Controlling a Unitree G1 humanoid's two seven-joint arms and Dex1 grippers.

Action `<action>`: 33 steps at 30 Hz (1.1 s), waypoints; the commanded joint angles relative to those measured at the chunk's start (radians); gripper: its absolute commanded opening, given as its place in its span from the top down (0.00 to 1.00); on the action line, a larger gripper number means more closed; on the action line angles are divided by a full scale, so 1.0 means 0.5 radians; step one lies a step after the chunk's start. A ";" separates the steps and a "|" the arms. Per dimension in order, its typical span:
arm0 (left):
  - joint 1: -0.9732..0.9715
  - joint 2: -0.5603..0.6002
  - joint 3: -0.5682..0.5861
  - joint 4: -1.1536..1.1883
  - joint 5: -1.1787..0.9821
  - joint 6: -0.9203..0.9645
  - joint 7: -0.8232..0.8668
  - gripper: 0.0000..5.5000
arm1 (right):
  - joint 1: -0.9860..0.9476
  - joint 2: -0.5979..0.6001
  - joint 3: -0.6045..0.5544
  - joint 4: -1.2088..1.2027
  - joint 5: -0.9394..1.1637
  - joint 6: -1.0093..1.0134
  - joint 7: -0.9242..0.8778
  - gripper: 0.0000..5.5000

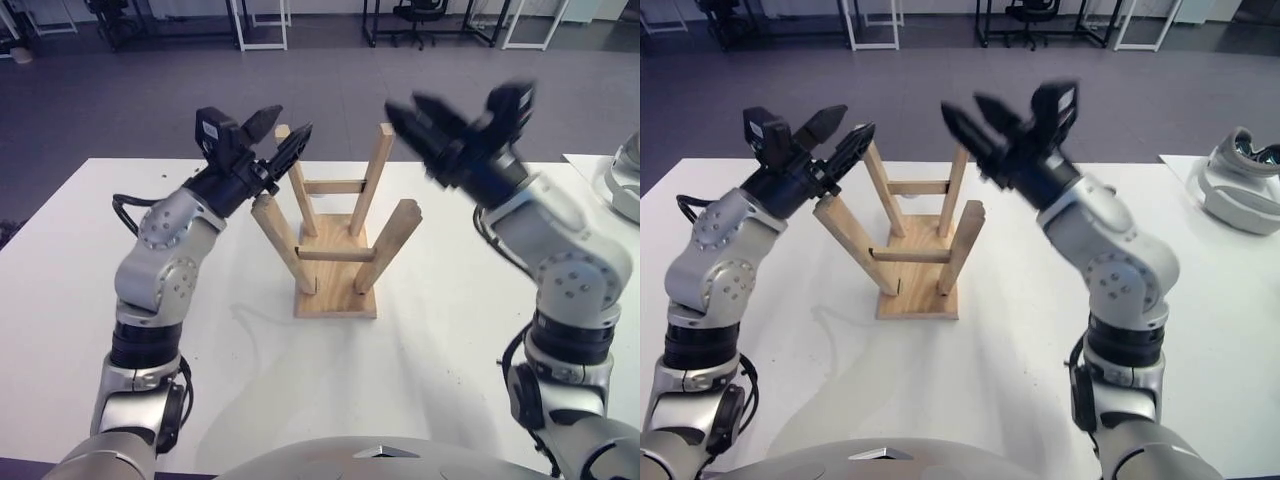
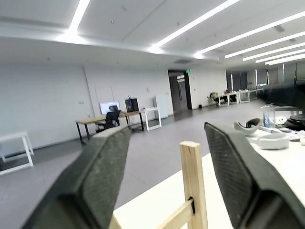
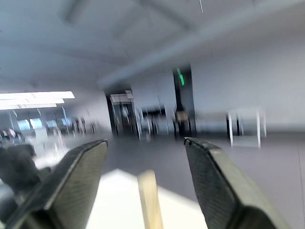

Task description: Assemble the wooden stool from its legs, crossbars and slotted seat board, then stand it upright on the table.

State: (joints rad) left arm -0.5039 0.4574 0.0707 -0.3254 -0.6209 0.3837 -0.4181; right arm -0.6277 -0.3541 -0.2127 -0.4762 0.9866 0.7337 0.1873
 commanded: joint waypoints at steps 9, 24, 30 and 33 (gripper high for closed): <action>0.507 -0.049 -0.368 0.231 0.352 -0.105 -0.085 0.49 | 0.453 -0.031 0.410 0.327 -0.262 -0.027 0.085 0.45; -0.156 0.146 0.205 0.087 0.200 0.002 0.052 0.49 | 0.253 -0.001 0.071 0.719 -0.539 -0.555 0.367 0.45; 0.194 0.500 0.672 0.519 0.390 -0.220 -0.108 0.49 | 0.806 0.072 0.587 0.273 -0.542 -0.622 0.915 0.45; 0.438 0.493 0.694 0.574 0.480 -0.293 -0.140 0.49 | 0.888 0.097 0.648 -0.037 -0.312 -0.478 0.930 0.45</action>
State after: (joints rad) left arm -0.3421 0.6943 0.4166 -0.0466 -0.4175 0.2558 -0.4727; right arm -0.1854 -0.3043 0.1109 -0.4228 0.7740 0.4556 0.6510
